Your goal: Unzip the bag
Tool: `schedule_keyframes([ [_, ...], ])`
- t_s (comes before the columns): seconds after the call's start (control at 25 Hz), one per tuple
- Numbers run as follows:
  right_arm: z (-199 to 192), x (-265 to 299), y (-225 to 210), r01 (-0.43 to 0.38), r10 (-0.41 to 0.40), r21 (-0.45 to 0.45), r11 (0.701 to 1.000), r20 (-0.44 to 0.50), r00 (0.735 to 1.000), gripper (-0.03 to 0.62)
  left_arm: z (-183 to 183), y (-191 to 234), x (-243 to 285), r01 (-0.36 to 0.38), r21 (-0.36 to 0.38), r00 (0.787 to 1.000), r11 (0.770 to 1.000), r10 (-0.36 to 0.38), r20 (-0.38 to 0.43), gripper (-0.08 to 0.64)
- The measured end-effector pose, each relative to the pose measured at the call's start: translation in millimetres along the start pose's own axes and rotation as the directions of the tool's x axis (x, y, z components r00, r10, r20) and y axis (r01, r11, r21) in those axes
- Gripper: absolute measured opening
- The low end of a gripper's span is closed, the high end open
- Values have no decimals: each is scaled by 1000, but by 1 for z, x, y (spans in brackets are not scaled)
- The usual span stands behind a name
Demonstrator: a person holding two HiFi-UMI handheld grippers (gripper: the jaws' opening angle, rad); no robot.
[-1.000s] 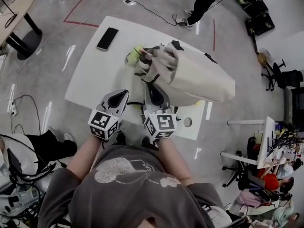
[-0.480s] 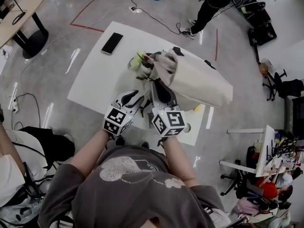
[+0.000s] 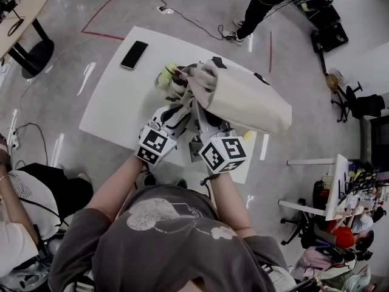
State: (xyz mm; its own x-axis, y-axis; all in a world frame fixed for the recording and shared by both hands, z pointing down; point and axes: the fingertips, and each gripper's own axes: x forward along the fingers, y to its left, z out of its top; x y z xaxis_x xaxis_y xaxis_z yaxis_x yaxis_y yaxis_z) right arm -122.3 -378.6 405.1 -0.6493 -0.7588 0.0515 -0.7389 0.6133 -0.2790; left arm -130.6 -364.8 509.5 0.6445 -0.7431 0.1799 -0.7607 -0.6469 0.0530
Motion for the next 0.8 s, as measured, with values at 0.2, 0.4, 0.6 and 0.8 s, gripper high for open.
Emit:
schedule_keyframes([
  [0.2, 4, -6, -6, -2, 2, 3, 1000, 3, 1000, 32, 23, -10, 9, 31, 52, 998, 998, -34, 46, 144],
  [0.4, 10, -16, -15, 14, -14, 4, 1000, 18, 1000, 32, 22, -11, 22, -8, 98, 1000, 995, 8, 0, 108],
  [0.6, 18, -33, -34, 57, -58, 19, 998, 47, 997, 32, 21, -11, 15, 15, 14, 1000, 1000, -16, 12, 42],
  [0.8, 17, -51, -51, 104, -106, 30, 994, 60, 993, 32, 21, -13, 10, 9, 32, 1000, 999, -9, 9, 31],
])
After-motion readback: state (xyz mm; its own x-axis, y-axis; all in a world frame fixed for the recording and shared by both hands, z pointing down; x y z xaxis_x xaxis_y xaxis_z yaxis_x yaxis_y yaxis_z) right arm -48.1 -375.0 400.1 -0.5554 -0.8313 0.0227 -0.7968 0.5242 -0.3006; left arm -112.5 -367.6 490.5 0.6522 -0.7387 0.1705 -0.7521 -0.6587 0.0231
